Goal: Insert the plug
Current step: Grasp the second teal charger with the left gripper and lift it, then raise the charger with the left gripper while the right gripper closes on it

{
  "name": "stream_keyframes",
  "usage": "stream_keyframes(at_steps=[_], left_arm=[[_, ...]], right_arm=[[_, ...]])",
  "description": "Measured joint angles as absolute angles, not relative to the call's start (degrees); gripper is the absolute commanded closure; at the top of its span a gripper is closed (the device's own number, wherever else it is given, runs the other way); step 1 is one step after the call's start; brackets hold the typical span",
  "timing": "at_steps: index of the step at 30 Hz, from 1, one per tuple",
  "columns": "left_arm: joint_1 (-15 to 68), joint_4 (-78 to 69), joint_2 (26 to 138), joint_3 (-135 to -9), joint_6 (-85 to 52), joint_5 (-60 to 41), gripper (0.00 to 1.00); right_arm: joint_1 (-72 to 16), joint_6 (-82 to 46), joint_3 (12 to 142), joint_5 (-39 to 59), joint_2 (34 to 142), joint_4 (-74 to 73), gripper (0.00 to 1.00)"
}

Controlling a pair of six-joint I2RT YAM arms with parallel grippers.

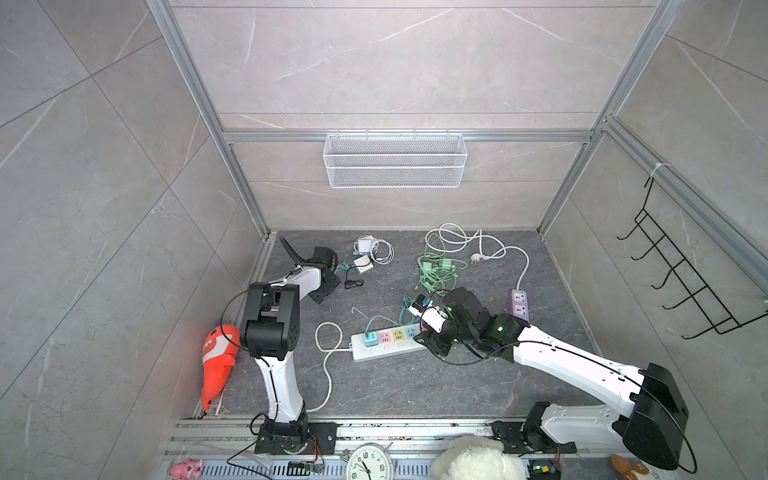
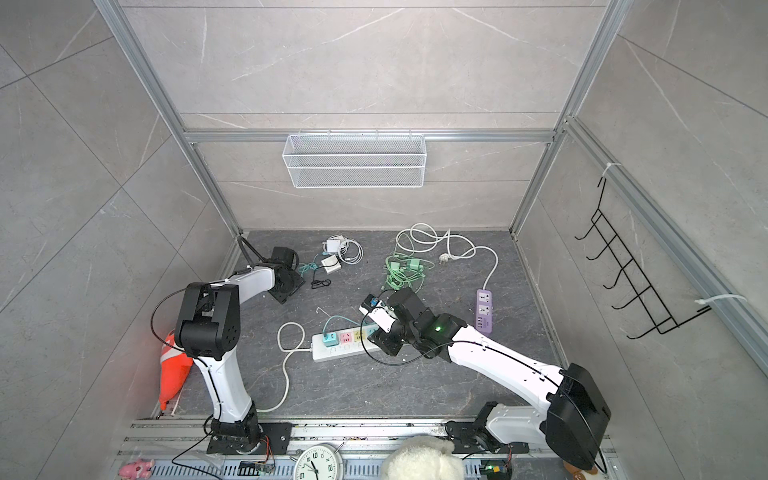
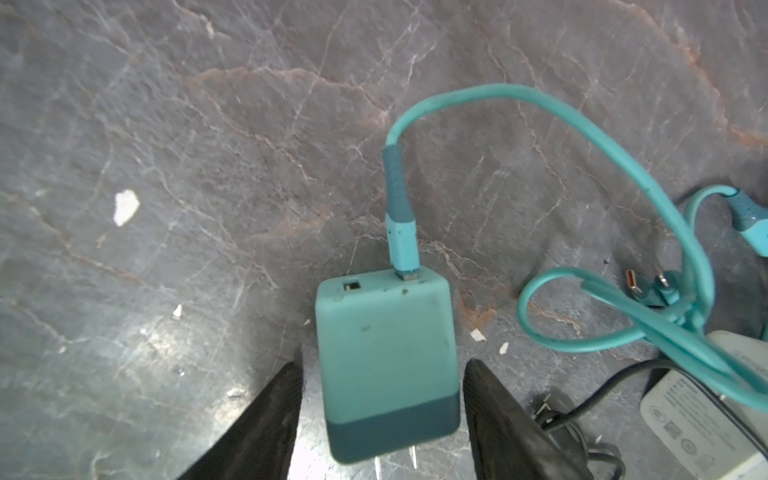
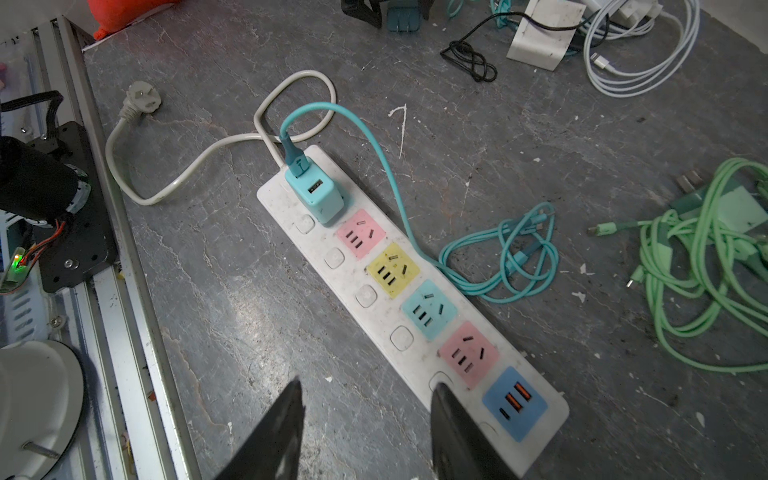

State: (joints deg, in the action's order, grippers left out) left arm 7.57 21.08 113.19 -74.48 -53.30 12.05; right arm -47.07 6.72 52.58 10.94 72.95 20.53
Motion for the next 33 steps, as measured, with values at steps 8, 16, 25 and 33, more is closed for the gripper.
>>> stream_keyframes(at_steps=[8,16,25,33], left_arm=[[7.46,22.11,114.69,-76.79,-51.66,11.68,0.62],[7.53,19.97,112.57,-75.2,-43.07,8.08,0.7],[7.92,5.21,90.26,-62.04,-21.8,2.46,0.74],[9.43,-10.37,80.62,-52.21,-11.79,-4.27,0.73]], right_arm=[[-47.07,6.39,52.23,10.87,72.95,20.34,0.49],[-43.86,3.01,52.62,9.21,72.95,21.28,0.48],[-33.26,-5.61,55.55,6.07,72.95,26.15,0.48],[-30.0,-10.94,58.24,3.07,73.21,28.73,0.48]])
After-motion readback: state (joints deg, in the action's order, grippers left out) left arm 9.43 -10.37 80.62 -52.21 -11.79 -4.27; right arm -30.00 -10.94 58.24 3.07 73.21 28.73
